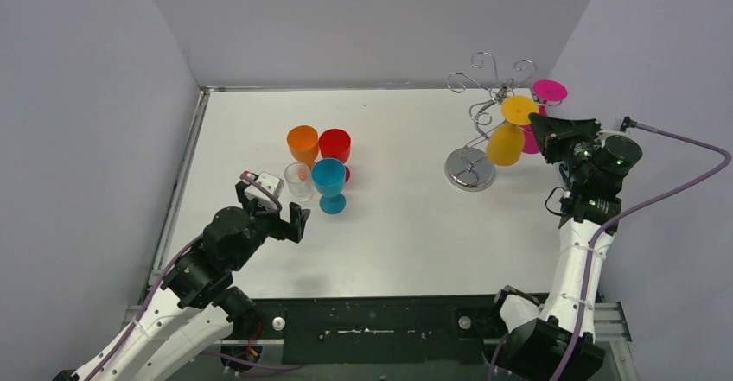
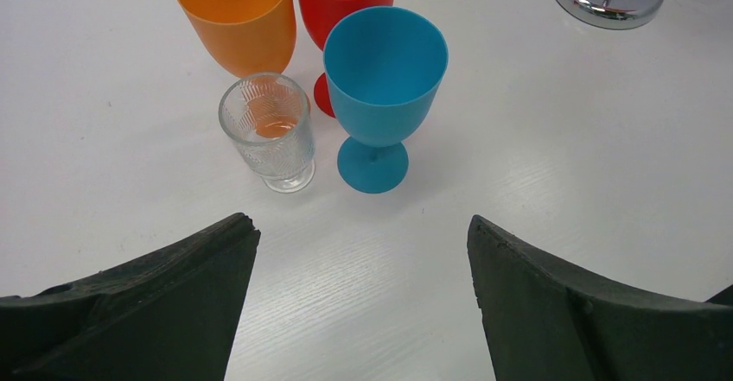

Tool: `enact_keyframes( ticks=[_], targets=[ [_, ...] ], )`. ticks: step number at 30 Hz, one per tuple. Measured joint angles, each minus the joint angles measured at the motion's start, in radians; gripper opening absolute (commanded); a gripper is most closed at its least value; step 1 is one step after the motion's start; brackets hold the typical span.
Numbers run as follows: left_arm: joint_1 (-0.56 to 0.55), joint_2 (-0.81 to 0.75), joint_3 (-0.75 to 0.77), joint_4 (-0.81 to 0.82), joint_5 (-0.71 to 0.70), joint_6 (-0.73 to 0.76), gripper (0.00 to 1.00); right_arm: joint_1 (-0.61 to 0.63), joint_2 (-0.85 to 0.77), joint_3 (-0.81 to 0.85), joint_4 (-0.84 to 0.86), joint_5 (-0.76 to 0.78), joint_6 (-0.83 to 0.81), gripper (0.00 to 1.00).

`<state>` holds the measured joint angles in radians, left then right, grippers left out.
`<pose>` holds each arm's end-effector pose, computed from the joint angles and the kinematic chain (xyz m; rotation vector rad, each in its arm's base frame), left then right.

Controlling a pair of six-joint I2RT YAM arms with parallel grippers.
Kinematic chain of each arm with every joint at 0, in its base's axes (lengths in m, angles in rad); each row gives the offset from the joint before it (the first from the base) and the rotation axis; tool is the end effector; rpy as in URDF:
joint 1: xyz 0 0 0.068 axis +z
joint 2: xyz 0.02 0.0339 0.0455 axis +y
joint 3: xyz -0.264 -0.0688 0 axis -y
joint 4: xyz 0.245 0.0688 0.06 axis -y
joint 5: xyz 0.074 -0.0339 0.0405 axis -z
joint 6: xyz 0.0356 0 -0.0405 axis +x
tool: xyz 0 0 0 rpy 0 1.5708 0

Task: Take the wine glass off the wine glass rack
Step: Pick up the wine glass from the wine rack.

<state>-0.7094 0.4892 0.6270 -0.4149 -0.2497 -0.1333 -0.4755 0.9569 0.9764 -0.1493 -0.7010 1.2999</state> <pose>0.1011 -0.0752 0.3010 0.3566 1.8196 -0.3588 0.1990 -0.0767 0.3810 0.9936 1.5261 1.1907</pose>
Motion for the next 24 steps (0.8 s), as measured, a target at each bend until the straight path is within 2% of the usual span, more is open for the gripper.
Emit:
enact_keyframes(
  ticks=[6, 12, 24],
  targets=[
    [0.0, 0.0, 0.0, 0.0, 0.0, 0.0, 0.89, 0.0, 0.008, 0.0, 0.048, 0.061, 0.015, 0.0],
    [0.003, 0.004, 0.0, 0.0, -0.002, 0.0, 0.89, -0.001, 0.006, 0.011, 0.008, 0.135, -0.021, 0.0],
    [0.006, 0.015, 0.0, 0.0, -0.002, 0.0, 0.89, -0.013, -0.041, 0.0, -0.004, 0.155, -0.025, 0.0]
  ],
)
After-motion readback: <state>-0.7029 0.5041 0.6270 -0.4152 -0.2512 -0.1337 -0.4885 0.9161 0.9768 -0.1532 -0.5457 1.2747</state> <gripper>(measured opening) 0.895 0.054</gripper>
